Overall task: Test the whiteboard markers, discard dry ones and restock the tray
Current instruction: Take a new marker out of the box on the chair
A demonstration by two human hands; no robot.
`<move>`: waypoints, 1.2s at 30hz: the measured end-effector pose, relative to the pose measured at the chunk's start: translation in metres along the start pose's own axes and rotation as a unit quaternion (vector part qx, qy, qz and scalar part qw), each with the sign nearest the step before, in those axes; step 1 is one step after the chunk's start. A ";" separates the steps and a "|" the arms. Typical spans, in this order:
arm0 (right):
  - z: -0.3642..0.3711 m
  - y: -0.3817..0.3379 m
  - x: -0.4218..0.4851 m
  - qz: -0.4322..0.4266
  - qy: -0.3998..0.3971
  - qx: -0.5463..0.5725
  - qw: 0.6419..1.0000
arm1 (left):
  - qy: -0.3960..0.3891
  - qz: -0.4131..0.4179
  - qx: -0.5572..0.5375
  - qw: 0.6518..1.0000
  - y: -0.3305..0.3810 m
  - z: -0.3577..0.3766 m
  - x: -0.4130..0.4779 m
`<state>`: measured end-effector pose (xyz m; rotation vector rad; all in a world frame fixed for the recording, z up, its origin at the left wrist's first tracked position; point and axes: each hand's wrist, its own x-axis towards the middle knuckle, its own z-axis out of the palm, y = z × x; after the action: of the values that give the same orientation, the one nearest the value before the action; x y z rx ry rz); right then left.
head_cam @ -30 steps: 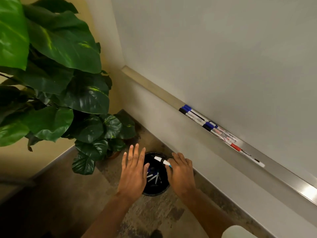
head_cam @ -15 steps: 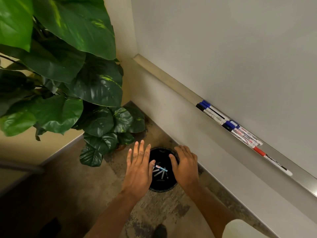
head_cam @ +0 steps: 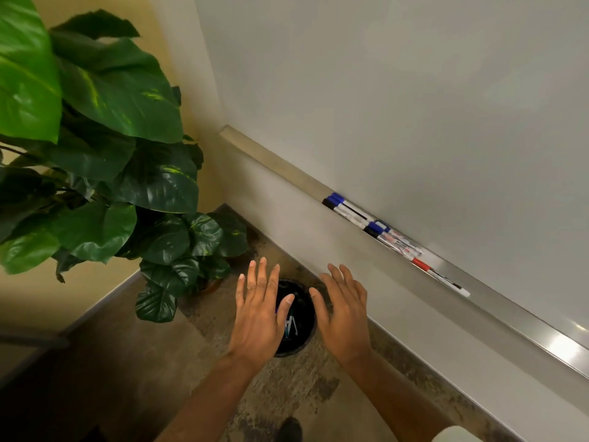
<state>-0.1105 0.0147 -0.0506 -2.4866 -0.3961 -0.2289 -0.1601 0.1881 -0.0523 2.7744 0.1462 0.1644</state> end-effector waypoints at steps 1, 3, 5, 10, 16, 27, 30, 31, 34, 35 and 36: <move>-0.011 -0.002 -0.002 -0.005 0.005 0.000 1.000 | 0.000 0.010 -0.001 1.000 0.009 -0.004 -0.002; -0.032 -0.005 -0.007 -0.021 0.016 -0.001 1.000 | 0.003 0.032 -0.005 0.999 0.029 -0.010 -0.007; -0.053 -0.008 -0.011 -0.024 0.020 -0.003 1.000 | 0.008 0.048 -0.008 0.999 0.048 -0.017 -0.010; -0.095 -0.012 -0.025 -0.004 0.045 -0.034 0.998 | 0.010 0.078 -0.014 0.997 0.086 -0.038 -0.012; -0.133 -0.012 -0.046 0.024 0.089 -0.080 0.993 | 0.021 0.119 -0.018 0.993 0.124 -0.058 -0.012; -0.219 -0.005 -0.093 0.115 0.209 -0.153 0.959 | 0.010 0.258 -0.074 0.963 0.208 -0.066 -0.016; -0.248 0.002 -0.115 0.132 0.236 -0.167 0.948 | 0.014 0.304 -0.097 0.948 0.241 -0.069 -0.024; -0.257 0.005 -0.123 0.141 0.244 -0.174 0.944 | 0.012 0.317 -0.101 0.943 0.251 -0.070 -0.028; -0.283 0.014 -0.150 0.178 0.261 -0.189 0.930 | 0.000 0.350 -0.112 0.930 0.286 -0.068 -0.045; -0.292 0.018 -0.159 0.190 0.266 -0.193 0.925 | -0.003 0.359 -0.114 0.926 0.298 -0.068 -0.051; -0.301 0.022 -0.170 0.202 0.269 -0.197 0.921 | -0.005 0.368 -0.114 0.923 0.311 -0.066 -0.059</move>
<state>-0.2845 -0.2189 0.1365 -2.6695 0.4309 -0.8625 -0.2020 -0.0859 0.1139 2.4554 -0.8702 0.3266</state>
